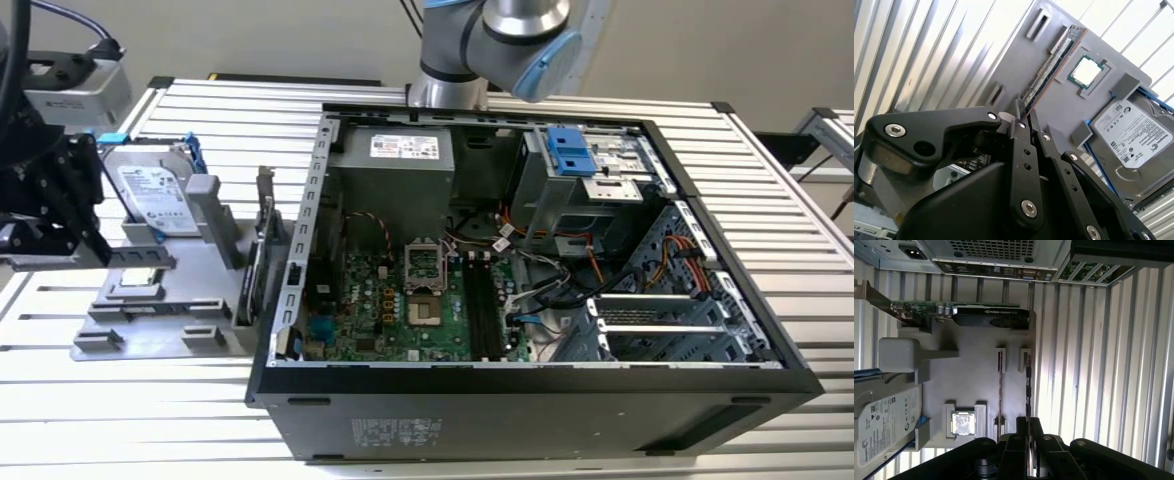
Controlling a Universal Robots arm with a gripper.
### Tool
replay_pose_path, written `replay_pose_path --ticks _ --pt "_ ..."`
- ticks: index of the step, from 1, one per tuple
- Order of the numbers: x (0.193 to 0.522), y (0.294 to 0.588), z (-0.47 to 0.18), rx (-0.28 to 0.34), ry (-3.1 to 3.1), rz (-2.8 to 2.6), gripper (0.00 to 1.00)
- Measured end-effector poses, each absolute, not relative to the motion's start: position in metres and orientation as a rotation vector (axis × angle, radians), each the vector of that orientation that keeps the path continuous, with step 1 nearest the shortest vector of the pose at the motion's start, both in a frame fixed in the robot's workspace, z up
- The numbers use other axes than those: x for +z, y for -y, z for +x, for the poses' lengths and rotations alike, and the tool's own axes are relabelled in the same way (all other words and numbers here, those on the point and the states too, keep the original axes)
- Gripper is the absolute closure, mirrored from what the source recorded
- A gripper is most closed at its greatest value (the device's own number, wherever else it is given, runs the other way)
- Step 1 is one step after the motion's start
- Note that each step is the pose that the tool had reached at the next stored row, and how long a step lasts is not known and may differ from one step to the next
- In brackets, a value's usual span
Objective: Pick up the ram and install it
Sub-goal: 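Pick up the ram and move it above insertion slot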
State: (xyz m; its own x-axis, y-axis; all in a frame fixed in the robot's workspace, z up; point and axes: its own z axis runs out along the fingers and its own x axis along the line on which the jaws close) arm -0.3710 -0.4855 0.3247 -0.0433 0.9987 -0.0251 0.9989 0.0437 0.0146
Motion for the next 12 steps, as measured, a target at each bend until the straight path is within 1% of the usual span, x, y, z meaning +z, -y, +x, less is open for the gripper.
replay_pose_path --ticks 12 --pt "0.336 0.477 -0.371 -0.011 -2.249 2.153 1.00"
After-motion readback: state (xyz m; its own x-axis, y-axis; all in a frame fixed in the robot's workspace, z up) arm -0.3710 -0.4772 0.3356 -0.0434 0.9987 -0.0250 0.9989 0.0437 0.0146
